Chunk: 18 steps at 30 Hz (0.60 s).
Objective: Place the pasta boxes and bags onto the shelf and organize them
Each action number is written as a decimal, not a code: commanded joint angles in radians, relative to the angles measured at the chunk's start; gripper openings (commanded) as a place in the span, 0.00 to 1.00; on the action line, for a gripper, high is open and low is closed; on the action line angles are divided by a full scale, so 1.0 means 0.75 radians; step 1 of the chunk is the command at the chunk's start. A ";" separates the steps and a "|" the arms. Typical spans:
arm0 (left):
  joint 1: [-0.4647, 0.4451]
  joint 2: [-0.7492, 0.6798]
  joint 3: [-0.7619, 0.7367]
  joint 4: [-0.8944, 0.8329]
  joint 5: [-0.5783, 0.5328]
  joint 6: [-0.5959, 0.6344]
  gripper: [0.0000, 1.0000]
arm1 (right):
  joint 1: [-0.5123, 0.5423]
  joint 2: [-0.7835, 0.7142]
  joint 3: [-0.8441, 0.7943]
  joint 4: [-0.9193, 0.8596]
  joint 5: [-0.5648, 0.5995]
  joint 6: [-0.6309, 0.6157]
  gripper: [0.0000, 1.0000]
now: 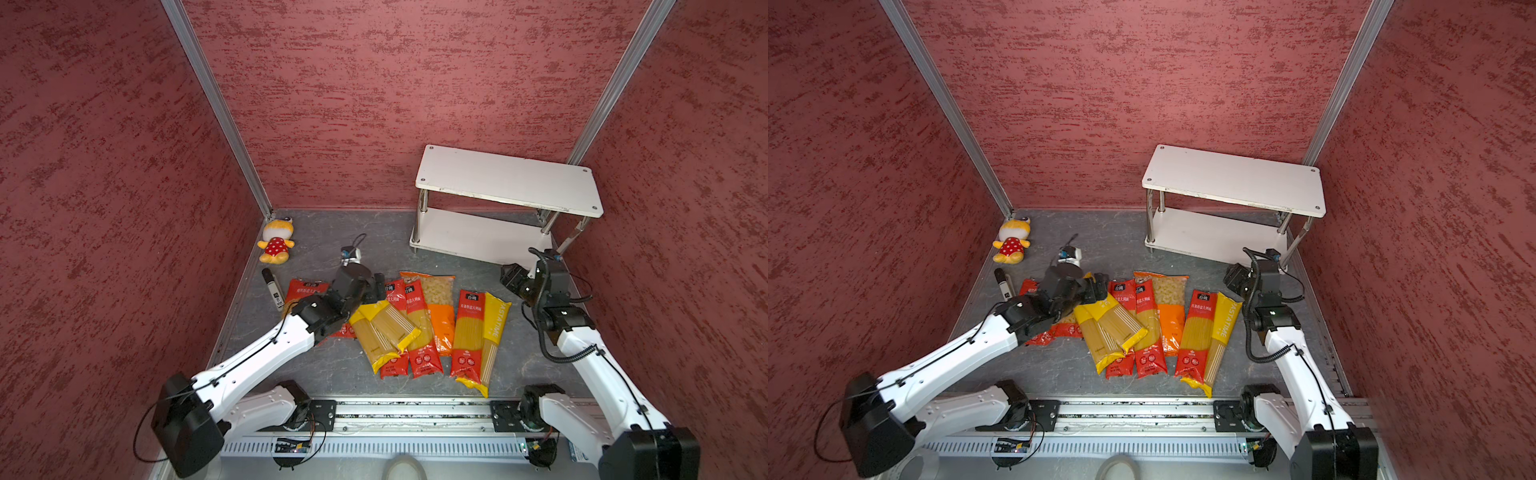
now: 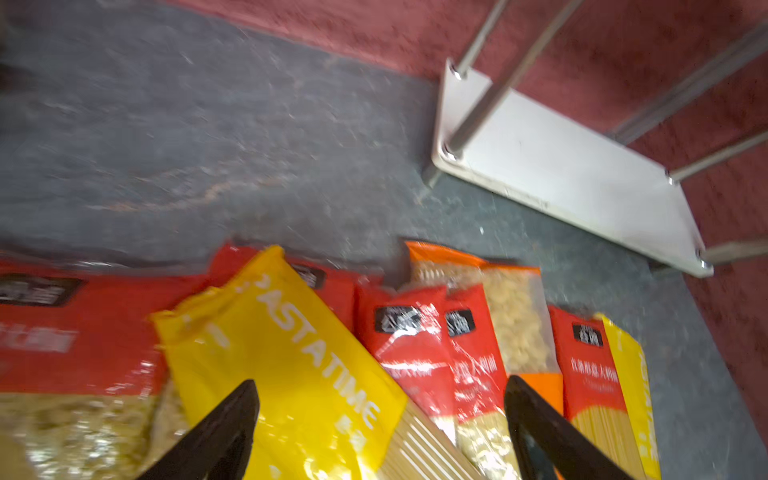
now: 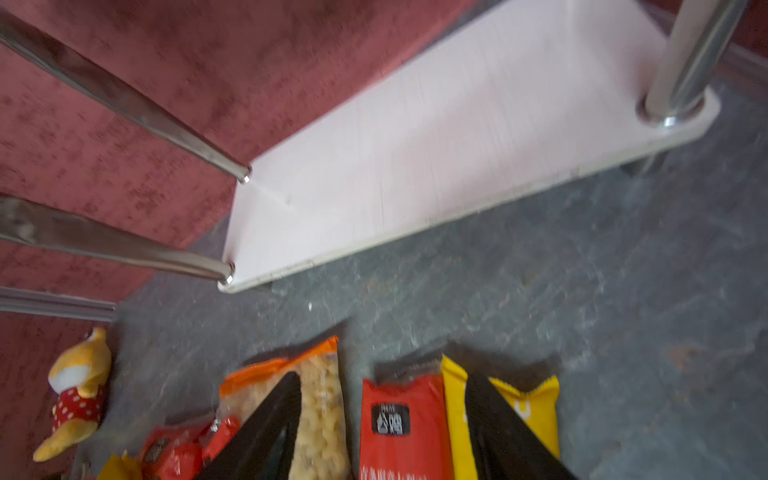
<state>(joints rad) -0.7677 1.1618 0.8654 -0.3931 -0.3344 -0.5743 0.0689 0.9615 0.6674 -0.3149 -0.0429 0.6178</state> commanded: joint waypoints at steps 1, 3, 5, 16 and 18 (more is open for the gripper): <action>-0.128 0.138 0.058 0.114 -0.065 -0.072 0.90 | 0.040 -0.053 -0.089 -0.247 -0.070 0.070 0.60; -0.184 0.224 0.088 0.166 -0.023 -0.089 0.86 | 0.041 -0.103 -0.156 -0.238 -0.133 0.092 0.58; -0.215 0.298 0.106 0.221 0.052 -0.109 0.79 | 0.041 -0.102 -0.184 -0.246 -0.195 0.087 0.54; -0.205 0.553 0.127 0.518 0.553 -0.113 0.55 | 0.043 0.008 -0.384 0.021 -0.576 0.161 0.54; -0.191 0.585 0.119 0.537 0.590 -0.127 0.52 | 0.041 0.066 -0.392 0.033 -0.588 0.127 0.58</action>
<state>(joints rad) -0.9260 1.5787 0.9501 -0.0723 0.0139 -0.6579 0.0967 0.9749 0.3809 -0.3557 -0.4110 0.7040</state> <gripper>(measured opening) 0.531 0.563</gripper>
